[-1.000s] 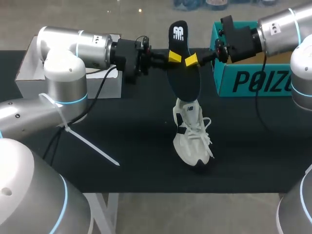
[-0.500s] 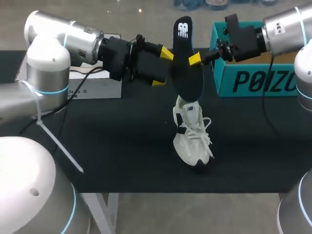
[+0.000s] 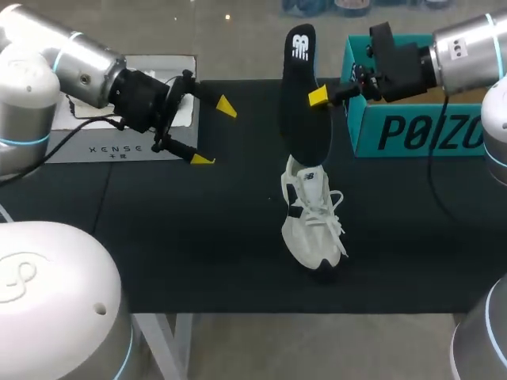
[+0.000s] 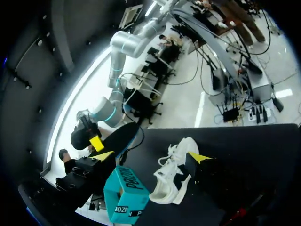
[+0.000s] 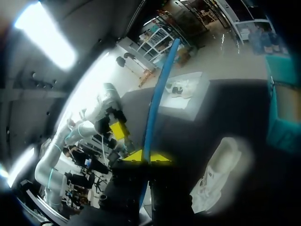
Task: Take the shoe out of the shoebox, open the shoe tongue, remove and reinsert the insole, then place the shoe into the shoebox
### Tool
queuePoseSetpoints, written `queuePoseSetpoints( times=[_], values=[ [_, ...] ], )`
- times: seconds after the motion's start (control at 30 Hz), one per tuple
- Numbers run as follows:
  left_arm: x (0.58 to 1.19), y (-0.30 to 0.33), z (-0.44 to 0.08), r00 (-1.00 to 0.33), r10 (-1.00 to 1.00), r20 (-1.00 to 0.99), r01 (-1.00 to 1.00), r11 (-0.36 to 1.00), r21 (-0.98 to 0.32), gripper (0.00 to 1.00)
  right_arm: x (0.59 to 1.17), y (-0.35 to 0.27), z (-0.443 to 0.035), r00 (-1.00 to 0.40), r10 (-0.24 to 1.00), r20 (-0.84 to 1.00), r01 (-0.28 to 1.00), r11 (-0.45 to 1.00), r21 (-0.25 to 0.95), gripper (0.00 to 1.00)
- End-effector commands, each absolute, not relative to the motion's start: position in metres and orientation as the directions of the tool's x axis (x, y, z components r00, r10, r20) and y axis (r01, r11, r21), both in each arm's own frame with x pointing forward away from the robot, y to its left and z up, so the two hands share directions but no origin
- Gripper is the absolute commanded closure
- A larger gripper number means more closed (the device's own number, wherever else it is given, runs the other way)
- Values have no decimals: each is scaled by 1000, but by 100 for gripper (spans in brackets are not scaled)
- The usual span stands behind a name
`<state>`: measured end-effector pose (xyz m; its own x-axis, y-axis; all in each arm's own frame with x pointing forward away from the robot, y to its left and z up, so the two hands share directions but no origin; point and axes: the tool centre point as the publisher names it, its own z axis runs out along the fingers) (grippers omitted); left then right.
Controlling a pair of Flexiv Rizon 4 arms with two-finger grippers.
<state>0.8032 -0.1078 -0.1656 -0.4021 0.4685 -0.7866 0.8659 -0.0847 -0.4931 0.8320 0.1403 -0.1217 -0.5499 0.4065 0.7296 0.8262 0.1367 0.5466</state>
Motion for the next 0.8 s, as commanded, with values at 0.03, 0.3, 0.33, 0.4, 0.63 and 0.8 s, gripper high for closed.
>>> queuePoseSetpoints(
  times=[0.03,0.3,0.33,0.4,0.63,0.8],
  values=[
    [808,-103,-153,-429,626,-651,816,-40,-576,0,826,142,-121,-548,411,729,826,129,548,100],
    [808,-103,-153,-429,626,-651,816,-40,-576,0,820,143,-118,-532,412,740,835,109,540,100],
    [808,-103,-153,-429,626,-651,816,-40,-576,0,820,143,-119,-529,417,739,837,114,535,100],
    [808,-103,-153,-429,626,-651,816,-40,-576,0,819,143,-119,-518,429,740,842,106,528,100],
    [808,-103,-153,-429,626,-651,816,-40,-576,0,819,143,-119,-518,429,740,842,106,528,100],
    [808,-103,-153,-429,626,-651,816,-40,-576,0,819,143,-119,-518,429,740,842,106,528,100]
  ],
)
